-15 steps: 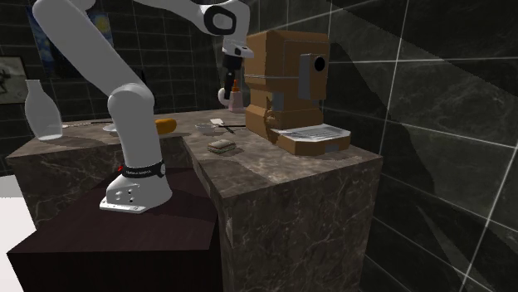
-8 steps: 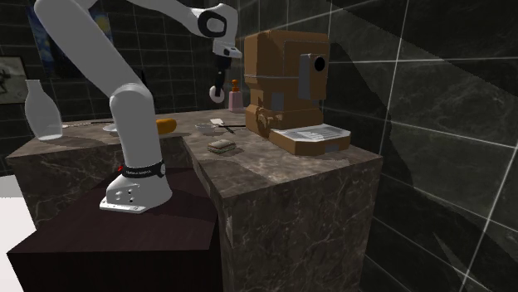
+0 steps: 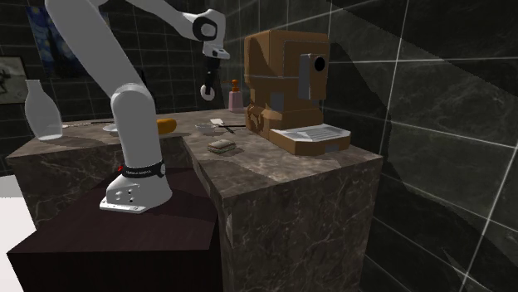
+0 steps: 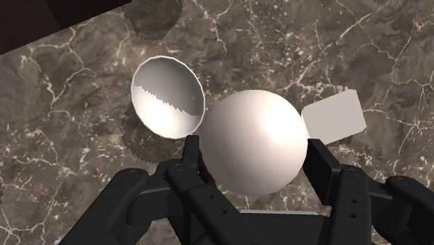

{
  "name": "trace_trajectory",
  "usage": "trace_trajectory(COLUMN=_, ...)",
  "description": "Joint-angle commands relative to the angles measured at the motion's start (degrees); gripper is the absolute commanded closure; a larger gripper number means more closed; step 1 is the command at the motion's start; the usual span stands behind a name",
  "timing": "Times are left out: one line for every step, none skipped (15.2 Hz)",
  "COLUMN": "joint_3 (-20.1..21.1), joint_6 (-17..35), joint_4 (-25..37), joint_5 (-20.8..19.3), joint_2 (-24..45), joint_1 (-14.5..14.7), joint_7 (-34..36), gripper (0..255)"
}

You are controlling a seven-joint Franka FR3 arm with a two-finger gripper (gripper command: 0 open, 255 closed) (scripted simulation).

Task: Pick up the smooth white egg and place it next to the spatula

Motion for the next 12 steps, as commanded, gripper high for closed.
trace_trajectory(joint_3=2.84, joint_6=1.09, joint_4=2.39, joint_5=-0.24, joint_2=2.38, joint_1=0.39, joint_7=3.56, gripper=255)
trace_trajectory(joint_3=4.21, joint_6=1.66, joint_4=3.56, joint_5=-0.56, joint_2=3.65, joint_1=0.5, joint_7=5.23, gripper=255)
trace_trajectory(joint_3=5.59, joint_6=2.24, joint_4=4.79, joint_5=-1.02, joint_2=5.01, joint_1=0.58, joint_7=6.96, gripper=255)
trace_trajectory(joint_3=7.01, joint_6=2.82, joint_4=6.06, joint_5=-1.61, joint_2=6.47, joint_1=0.62, joint_7=8.74, gripper=255)
trace_trajectory(joint_3=8.44, joint_6=3.4, joint_4=7.4, joint_5=-2.36, joint_2=8.03, joint_1=0.65, joint_7=10.59, gripper=255)
trace_trajectory(joint_3=9.91, joint_6=3.99, joint_4=8.79, joint_5=-3.28, joint_2=9.69, joint_1=0.66, joint_7=12.52, gripper=255)
trace_trajectory(joint_3=11.37, joint_6=4.58, joint_4=10.24, joint_5=-4.4, joint_2=11.49, joint_1=0.69, joint_7=14.54, gripper=255)
trace_trajectory(joint_3=12.84, joint_6=5.16, joint_4=11.74, joint_5=-5.74, joint_2=13.43, joint_1=0.75, joint_7=16.67, gripper=255)
trace_trajectory(joint_3=14.27, joint_6=5.72, joint_4=13.31, joint_5=-7.31, joint_2=15.52, joint_1=0.88, joint_7=18.92, gripper=255)
trace_trajectory(joint_3=15.66, joint_6=6.25, joint_4=14.94, joint_5=-9.14, joint_2=17.78, joint_1=1.09, joint_7=21.3, gripper=255)
trace_trajectory(joint_3=16.99, joint_6=6.73, joint_4=16.64, joint_5=-11.24, joint_2=20.2, joint_1=1.42, joint_7=23.81, gripper=255)
trace_trajectory(joint_3=18.14, joint_6=7.12, joint_4=18.42, joint_5=-13.59, joint_2=22.78, joint_1=1.99, joint_7=26.43, gripper=255)
